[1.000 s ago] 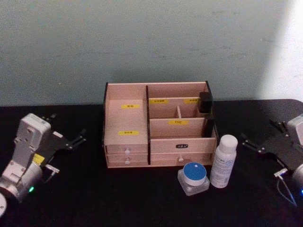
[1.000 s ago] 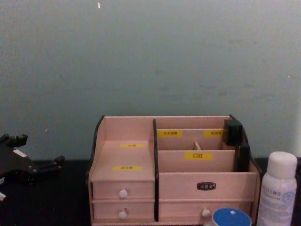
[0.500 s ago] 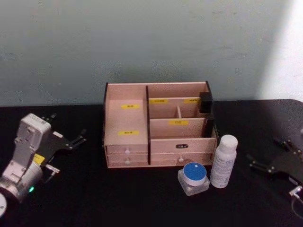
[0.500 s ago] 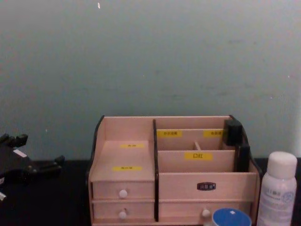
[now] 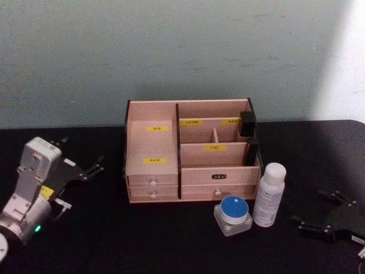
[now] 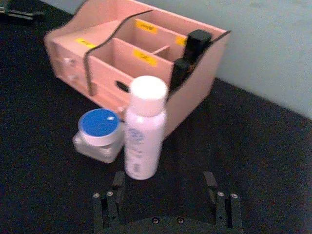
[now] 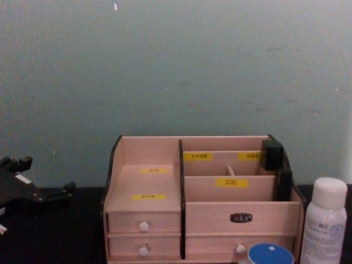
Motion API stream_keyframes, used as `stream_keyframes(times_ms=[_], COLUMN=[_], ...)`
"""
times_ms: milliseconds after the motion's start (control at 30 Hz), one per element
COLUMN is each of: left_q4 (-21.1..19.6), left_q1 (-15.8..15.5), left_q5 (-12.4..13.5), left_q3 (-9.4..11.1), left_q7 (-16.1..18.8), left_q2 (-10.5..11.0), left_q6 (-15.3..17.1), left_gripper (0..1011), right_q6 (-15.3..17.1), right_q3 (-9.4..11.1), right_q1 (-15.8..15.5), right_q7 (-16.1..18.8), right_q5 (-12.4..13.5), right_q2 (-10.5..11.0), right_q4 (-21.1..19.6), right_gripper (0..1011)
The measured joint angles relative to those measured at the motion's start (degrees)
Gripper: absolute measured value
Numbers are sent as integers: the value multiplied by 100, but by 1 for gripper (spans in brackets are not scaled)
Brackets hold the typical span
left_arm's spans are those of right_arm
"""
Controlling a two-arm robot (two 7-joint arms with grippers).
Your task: Pick up the facial cleanser and watermelon frost from the table and place them into the tiered storage box.
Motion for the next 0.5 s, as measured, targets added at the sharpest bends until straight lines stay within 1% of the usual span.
stream_keyframes(times_ms=[67, 167, 233, 400, 500], left_q4=[0, 0, 0, 0, 0], left_q1=[0, 0, 0, 0, 0], left_q5=[0, 0, 0, 0, 0], left_q3=[0, 0, 0, 0, 0], left_q7=[0, 0, 0, 0, 0], left_q2=[0, 0, 0, 0, 0], left_q6=[0, 0, 0, 0, 0], left_gripper=[1001, 1001, 1001, 1001, 1001], right_q6=[107, 200, 297, 471, 495], right_q3=[26, 35, 36, -48, -106], right_q1=[-10, -1, 38, 205, 291], right_q7=[184, 330, 417, 498, 518], right_q5=[102, 175, 232, 327, 329], right_q2=[23, 18, -23, -171, -233], right_q4=[-36, -51, -51, 9, 39], right_gripper=[1003, 1003, 1002, 1003, 1003])
